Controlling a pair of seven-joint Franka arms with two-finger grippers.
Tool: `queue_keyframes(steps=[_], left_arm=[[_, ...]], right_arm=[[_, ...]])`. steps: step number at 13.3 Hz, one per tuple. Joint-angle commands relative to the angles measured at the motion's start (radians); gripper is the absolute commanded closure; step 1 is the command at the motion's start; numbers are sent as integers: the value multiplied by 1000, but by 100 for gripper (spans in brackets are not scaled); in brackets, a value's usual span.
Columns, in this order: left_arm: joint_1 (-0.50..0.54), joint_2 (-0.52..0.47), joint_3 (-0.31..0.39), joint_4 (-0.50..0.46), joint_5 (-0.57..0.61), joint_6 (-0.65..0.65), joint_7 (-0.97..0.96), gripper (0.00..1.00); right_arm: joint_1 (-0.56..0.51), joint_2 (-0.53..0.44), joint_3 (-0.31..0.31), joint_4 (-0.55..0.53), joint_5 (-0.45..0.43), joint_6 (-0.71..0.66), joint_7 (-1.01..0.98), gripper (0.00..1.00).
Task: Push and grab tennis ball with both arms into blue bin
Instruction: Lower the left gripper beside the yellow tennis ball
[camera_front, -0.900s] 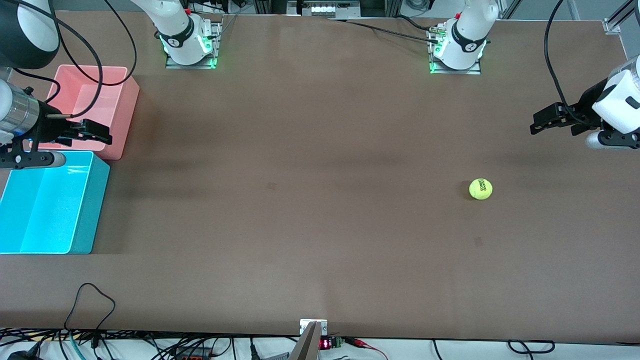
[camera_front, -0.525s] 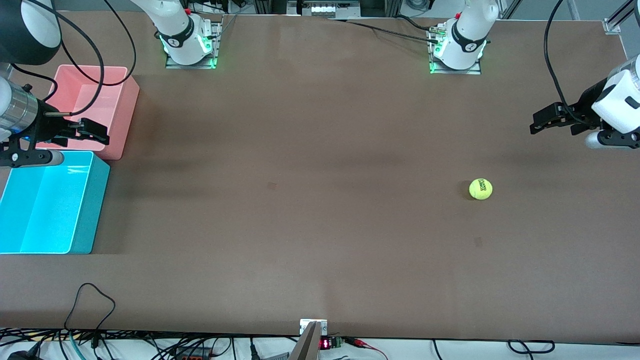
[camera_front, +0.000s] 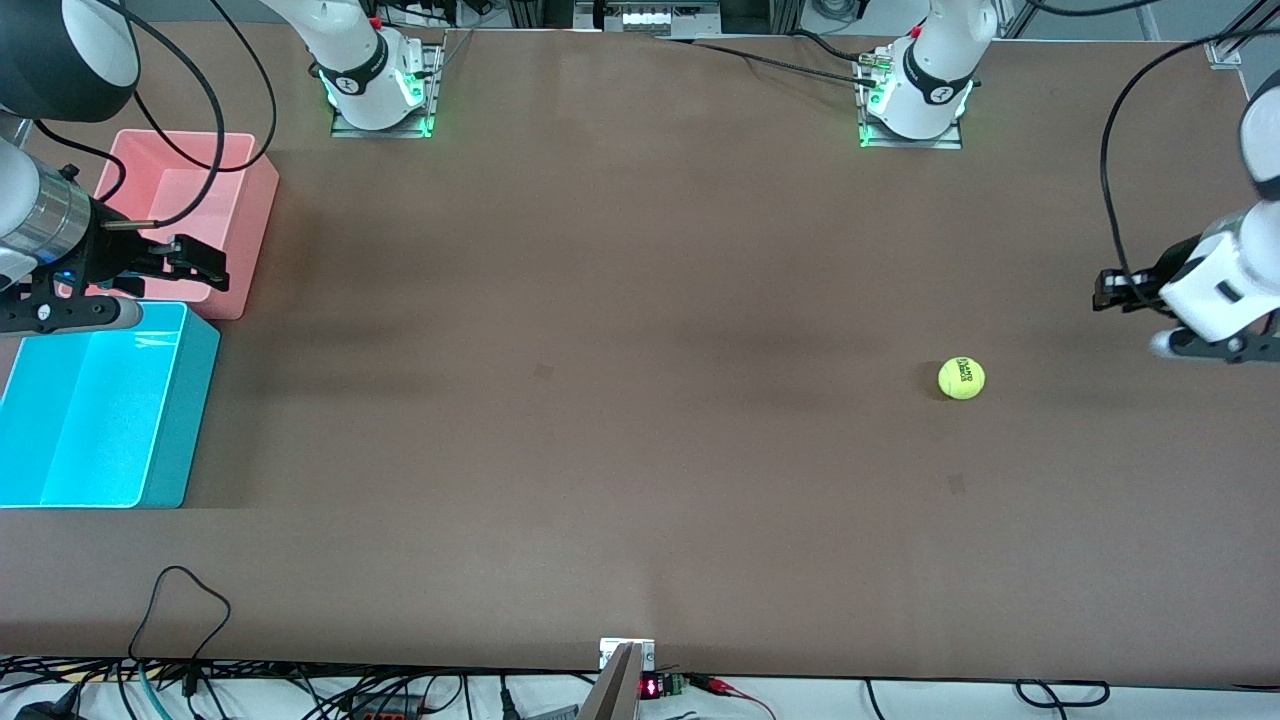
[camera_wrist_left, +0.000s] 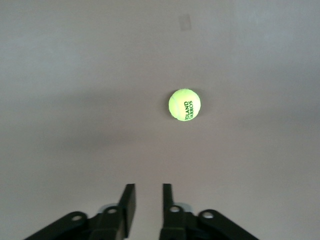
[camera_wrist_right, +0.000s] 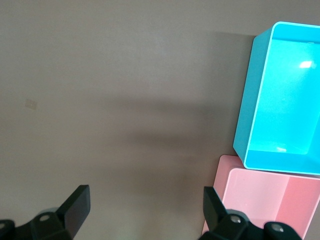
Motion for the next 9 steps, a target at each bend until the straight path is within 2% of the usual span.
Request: queue_keyframes(steps=[1, 3, 6, 9], left_arm=[[59, 91, -11, 5, 23, 84, 257, 97], [84, 166, -11, 7, 23, 135, 508, 100], [98, 257, -14, 5, 23, 189, 740, 100], [105, 338, -10, 5, 25, 339, 1113, 100]], right_arm=[[-2, -10, -1, 1, -13, -8, 7, 0], [-4, -10, -3, 0, -13, -13, 7, 0], [-2, -10, -3, 0, -13, -16, 7, 0], [-4, -10, -3, 0, -13, -18, 7, 0]])
